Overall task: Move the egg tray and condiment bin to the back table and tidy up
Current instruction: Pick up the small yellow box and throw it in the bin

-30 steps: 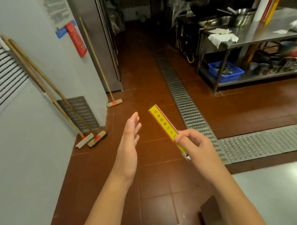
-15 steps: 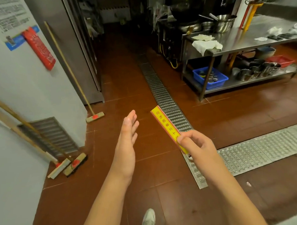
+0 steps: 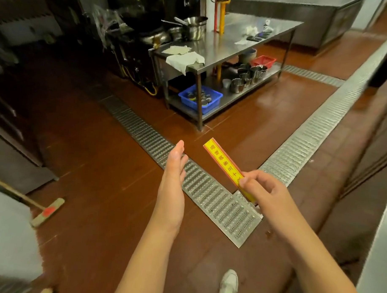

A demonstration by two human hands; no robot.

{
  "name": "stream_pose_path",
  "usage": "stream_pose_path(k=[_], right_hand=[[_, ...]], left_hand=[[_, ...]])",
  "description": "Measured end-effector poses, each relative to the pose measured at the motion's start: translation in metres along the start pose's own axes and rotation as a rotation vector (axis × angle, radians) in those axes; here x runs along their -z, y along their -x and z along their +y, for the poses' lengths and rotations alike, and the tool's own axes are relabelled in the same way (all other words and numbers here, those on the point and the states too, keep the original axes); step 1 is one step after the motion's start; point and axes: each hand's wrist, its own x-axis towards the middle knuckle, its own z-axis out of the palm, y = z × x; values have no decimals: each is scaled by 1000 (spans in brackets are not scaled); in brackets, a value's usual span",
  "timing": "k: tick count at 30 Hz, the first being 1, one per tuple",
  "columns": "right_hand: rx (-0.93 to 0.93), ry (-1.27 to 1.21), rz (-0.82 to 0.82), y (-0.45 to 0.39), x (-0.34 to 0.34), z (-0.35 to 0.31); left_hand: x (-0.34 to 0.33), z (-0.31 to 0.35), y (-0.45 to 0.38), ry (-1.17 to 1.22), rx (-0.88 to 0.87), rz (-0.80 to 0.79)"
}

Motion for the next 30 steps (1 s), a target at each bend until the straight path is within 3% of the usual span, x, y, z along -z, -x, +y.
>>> stream_pose_path(k=[16, 26, 30], right_hand=[[-14, -6, 157, -211, 85, -10], [-41, 69, 395, -362, 152, -10], [-40, 42, 515, -405, 182, -13]], left_hand=[[-115, 11, -223, -15, -29, -168], [-190, -7, -409, 85, -32, -240], [-237, 1, -475, 113, -13, -354]])
